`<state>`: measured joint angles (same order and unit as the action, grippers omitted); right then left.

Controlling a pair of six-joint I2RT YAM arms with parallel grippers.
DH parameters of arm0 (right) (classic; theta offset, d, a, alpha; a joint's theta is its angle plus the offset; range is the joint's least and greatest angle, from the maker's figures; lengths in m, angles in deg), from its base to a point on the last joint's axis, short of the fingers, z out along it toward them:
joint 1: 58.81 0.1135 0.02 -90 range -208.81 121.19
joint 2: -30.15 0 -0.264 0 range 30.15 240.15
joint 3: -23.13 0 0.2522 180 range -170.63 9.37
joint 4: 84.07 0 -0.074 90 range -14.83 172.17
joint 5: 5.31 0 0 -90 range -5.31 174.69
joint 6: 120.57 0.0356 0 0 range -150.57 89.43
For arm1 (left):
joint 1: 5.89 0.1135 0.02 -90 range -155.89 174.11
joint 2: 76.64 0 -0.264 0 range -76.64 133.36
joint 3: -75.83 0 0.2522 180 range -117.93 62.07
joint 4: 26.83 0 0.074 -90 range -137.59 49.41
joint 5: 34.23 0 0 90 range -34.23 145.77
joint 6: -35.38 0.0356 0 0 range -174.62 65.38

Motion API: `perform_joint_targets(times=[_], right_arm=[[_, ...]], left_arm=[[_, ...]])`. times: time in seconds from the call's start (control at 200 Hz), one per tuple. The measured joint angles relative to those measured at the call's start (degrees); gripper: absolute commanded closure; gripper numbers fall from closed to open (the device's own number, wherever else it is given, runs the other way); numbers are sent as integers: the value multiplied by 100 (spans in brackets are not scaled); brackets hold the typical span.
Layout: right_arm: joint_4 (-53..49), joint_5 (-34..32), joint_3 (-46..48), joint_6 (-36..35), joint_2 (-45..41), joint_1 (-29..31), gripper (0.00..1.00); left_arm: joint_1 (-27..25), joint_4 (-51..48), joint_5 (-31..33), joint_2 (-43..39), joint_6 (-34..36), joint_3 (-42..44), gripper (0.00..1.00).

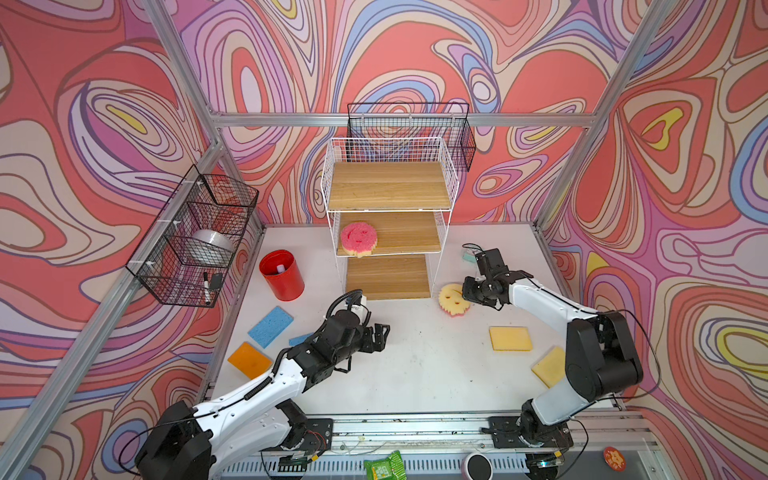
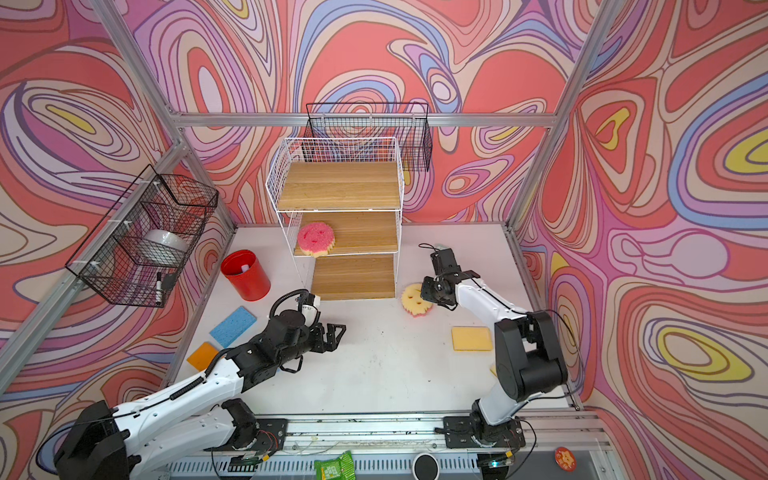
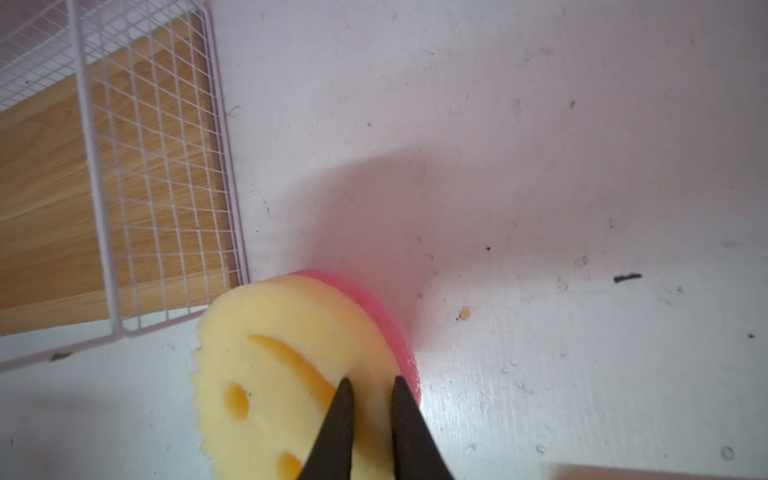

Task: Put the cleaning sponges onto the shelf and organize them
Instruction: 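Lift the yellow smiley sponge with the right gripper while the left gripper approaches it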

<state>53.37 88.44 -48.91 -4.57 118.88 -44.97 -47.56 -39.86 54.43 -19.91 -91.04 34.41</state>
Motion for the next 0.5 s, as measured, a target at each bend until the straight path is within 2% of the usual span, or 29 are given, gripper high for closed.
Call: perform_joint_targets(times=[0.235, 0.501], right_arm=[[-13, 411, 654, 24, -1099, -2, 83], [173, 1180, 1019, 70, -1578, 0, 83]], left_arm=[[-354, 811, -299, 286, -472, 7, 11], [-529, 1773, -538, 911, -848, 4, 11]])
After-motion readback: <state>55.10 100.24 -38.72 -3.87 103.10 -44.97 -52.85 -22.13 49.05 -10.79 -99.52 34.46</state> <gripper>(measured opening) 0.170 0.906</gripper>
